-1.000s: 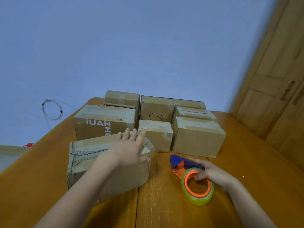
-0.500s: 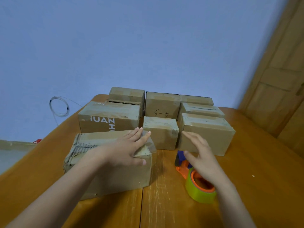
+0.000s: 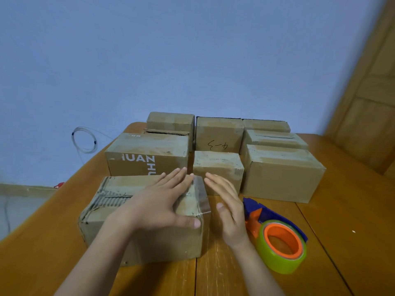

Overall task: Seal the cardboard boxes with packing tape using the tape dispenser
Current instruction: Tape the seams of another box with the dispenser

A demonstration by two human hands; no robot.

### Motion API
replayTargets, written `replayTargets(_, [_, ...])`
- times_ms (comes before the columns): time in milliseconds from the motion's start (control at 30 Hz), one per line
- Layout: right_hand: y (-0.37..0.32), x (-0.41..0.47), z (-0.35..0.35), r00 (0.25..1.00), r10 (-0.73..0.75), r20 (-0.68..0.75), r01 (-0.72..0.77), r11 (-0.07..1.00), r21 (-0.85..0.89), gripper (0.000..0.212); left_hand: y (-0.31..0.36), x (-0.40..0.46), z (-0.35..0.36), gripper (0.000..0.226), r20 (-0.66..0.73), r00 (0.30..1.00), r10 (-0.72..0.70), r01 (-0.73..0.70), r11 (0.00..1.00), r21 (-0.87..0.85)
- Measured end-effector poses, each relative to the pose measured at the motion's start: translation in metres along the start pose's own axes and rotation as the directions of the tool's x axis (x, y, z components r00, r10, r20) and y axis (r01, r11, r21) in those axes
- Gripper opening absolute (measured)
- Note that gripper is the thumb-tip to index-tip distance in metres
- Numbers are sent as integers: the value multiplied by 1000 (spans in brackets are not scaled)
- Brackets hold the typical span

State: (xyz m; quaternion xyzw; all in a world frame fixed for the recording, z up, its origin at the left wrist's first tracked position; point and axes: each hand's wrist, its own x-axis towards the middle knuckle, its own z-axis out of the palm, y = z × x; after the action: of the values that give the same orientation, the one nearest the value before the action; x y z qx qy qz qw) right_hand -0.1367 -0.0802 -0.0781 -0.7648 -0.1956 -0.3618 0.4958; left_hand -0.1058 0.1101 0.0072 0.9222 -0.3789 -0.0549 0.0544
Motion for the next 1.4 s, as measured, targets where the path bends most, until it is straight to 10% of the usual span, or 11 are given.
replayTargets(433, [8,-13,5,997,-49,52,49,999,6,47,-1,-2,0,120,-9,1000,22,-23,996,-88])
replayTargets(700, [1,-27,16,968,206,143,-240,927,287,46,-3,0,1,121,-13,1000,23,-24,999,-38])
replayTargets(933, [8,6,13,901,365,-236,-309,920,241,33,-3,0,1,121,22,999,29,-28,999,-33])
replayTargets(1167, [9,34,26,880,474,33,-460,830,315,17,-1,-1,0,120,17,1000,26,-25,999,-43])
replayTargets(1400, [10,36,31,889,445,-107,-425,889,169,25,-2,0,-1,121,8,1000,26,-26,998,-49])
